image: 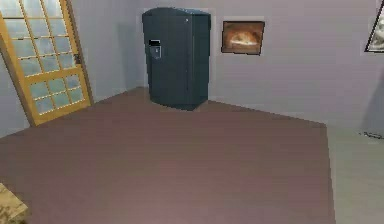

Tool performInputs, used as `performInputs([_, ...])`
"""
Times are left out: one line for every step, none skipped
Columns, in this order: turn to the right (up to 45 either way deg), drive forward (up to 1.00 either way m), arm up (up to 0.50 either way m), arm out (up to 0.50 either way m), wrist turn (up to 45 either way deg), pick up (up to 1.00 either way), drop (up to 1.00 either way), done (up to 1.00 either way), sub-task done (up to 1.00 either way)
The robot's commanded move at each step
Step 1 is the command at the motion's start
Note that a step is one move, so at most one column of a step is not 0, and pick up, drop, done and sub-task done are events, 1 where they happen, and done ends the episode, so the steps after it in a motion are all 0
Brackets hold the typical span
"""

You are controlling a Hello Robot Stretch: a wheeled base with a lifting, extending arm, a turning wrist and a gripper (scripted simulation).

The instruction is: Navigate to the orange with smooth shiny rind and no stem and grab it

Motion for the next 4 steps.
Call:
performInputs([30.0, 0.00, 0.00, 0.00, 0.0, 0.00, 0.00, 0.00, 0.00])
performInputs([0.0, 0.25, 0.00, 0.00, 0.0, 0.00, 0.00, 0.00, 0.00])
performInputs([-33.0, 0.00, 0.00, 0.00, 0.0, 0.00, 0.00, 0.00, 0.00])
performInputs([-3.0, 0.00, 0.00, 0.00, 0.0, 0.00, 0.00, 0.00, 0.00])
